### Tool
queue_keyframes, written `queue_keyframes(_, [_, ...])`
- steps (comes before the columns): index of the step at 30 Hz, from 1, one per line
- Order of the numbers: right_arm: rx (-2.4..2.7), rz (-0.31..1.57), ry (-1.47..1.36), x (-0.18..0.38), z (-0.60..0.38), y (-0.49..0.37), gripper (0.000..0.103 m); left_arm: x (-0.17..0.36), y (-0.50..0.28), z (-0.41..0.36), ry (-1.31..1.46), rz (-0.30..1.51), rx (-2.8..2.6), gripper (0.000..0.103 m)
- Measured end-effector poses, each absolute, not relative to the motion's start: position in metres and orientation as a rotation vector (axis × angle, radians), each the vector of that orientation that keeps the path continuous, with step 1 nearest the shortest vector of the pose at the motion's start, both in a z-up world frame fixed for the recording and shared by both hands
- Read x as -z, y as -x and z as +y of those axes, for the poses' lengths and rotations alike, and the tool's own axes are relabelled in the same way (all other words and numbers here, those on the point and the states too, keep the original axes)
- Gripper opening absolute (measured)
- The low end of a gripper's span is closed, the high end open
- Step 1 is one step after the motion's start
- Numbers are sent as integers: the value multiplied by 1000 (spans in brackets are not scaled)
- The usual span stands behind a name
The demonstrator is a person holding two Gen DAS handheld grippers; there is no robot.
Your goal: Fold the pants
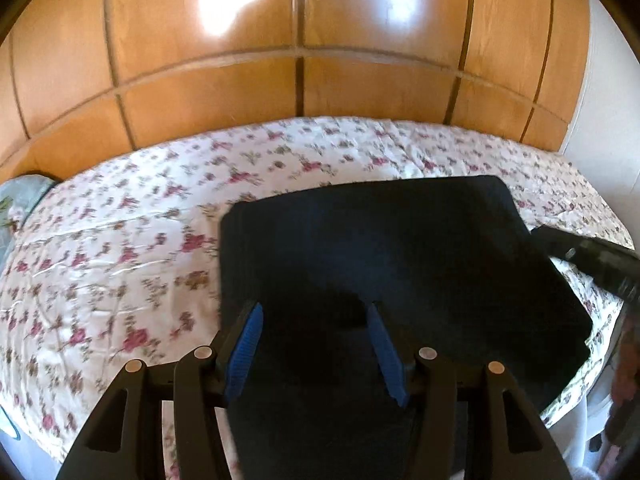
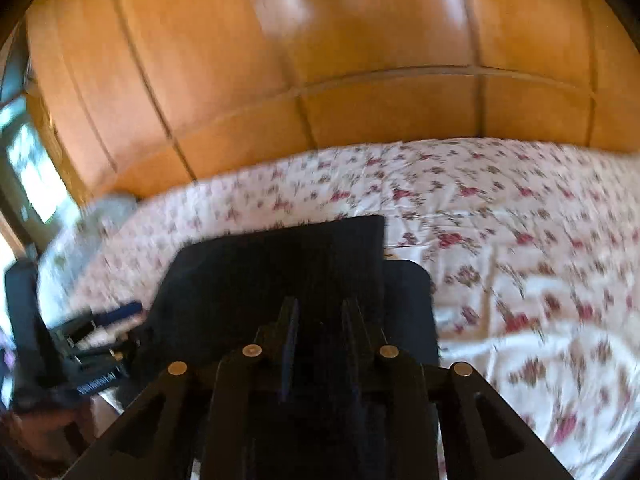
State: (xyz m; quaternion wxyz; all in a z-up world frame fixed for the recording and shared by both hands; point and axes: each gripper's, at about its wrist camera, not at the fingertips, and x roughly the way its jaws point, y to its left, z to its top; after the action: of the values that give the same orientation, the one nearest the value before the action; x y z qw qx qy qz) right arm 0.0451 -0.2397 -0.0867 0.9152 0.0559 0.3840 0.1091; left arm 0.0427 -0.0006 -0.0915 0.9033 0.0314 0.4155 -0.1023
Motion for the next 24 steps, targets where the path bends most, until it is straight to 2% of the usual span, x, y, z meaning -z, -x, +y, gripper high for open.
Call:
queue_keyframes(2, [-189,841,-26,100,-228,-58,23,97,-53,-6,-95,870,197,56])
queue_keyframes(4, [-111,881,40,115,-228,-69,22,105,-60,-9,-130,871,195,60])
queue_keyframes(9, [-100,865,6,126,-236,-80,22,120,-71,6,-15,901,237,62])
queue_keyframes(15, [-121,826,-45,124,-239,-71,24,115,-52,6,-18,842,235,62])
queue_keyframes(16, [-129,818,-76,120,-242,-65,27,113,-47,10,7,838,236,62])
queue_keyframes(18, [-129,795,-119,113,-246,-51,43,111,-36,19,64,821,254,62])
queue_keyframes(19, [-122,769,-145,110,-251,-42,62,110,-32,23,84,811,265,62])
queue_keyframes(20, [-112,744,-168,108,-256,-34,73,110,-27,28,106,800,276,62])
queue_keyframes(24, [-106,755,-262,112,-280,-17,74,115,-15,53,217,799,285,65])
